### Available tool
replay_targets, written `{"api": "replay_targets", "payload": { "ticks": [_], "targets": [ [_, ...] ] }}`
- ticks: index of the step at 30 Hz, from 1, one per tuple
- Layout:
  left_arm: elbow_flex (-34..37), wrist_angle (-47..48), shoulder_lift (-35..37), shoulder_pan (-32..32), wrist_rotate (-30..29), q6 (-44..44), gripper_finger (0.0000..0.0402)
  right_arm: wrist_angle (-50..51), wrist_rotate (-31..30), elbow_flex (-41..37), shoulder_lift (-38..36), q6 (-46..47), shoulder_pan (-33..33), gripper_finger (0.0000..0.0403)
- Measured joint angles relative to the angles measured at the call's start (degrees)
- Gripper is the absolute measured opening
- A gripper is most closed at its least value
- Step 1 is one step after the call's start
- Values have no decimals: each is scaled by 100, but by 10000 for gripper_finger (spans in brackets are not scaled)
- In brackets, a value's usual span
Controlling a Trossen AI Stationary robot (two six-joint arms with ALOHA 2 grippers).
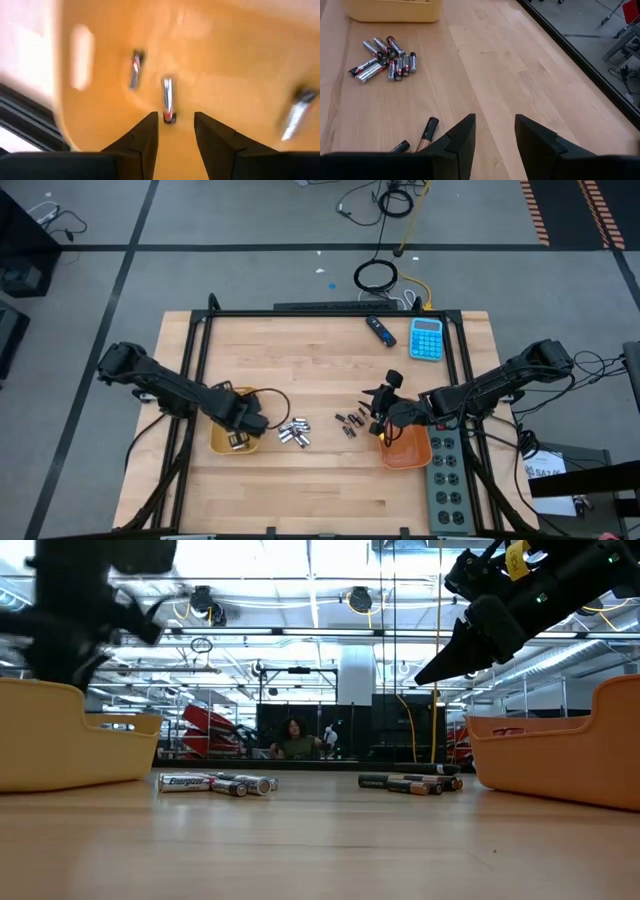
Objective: Sort batteries
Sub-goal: Put the white battery into the yellow bin
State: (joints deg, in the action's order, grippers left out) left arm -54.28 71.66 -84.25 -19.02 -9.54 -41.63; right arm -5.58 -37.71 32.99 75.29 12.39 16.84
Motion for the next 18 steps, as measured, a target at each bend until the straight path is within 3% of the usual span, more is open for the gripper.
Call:
{"api": "replay_targets", "payload": {
  "ticks": [5, 10, 18],
  "targets": [
    [-502, -901, 9, -9, -862, 277, 137, -2, 0, 0, 0, 0, -27, 130],
    [-472, -2814, -231, 155, -618, 871, 137, 6, 0, 0, 0, 7, -26, 130],
    [-461, -3121, -1100, 174, -599, 1094, 138, 42, 3, 0, 0, 69, -24, 130]
  ]
}}
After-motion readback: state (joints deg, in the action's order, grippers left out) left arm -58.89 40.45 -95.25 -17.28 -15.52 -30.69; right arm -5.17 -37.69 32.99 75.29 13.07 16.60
